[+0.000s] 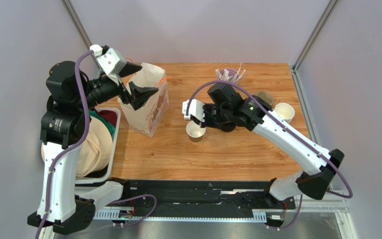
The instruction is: Pack the takeout coffee
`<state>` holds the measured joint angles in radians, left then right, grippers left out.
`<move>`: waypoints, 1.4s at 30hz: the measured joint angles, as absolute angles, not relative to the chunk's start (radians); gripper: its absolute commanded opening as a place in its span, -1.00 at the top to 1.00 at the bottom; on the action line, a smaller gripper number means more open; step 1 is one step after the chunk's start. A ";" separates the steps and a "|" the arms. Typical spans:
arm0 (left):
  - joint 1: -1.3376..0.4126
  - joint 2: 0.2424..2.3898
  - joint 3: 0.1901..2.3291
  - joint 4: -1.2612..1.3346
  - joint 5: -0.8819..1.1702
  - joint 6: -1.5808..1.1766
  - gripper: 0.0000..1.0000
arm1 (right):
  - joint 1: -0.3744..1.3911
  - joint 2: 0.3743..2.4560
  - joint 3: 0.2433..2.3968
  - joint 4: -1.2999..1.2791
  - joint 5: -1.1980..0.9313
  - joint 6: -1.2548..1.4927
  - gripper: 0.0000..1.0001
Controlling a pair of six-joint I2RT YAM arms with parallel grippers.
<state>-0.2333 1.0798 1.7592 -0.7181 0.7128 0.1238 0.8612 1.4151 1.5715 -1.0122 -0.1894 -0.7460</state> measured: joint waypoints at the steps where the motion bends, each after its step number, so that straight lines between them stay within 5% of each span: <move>1: -0.233 1.074 1.759 -0.740 0.701 0.147 -0.97 | 0.861 1.433 1.571 -1.017 -0.194 -0.742 1.00; 16: -0.202 0.905 1.694 -0.947 0.468 0.347 -0.96 | 0.861 1.699 1.618 -1.113 -0.257 -0.682 1.00; 42: -0.135 0.897 1.642 -0.948 0.487 0.331 -0.95 | 0.863 1.895 1.703 -1.089 -0.173 -0.651 1.00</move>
<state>-0.1352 0.8974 1.6424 -0.9478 0.4873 0.3313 0.8627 1.8950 1.7031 -1.0893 -0.1730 -0.6506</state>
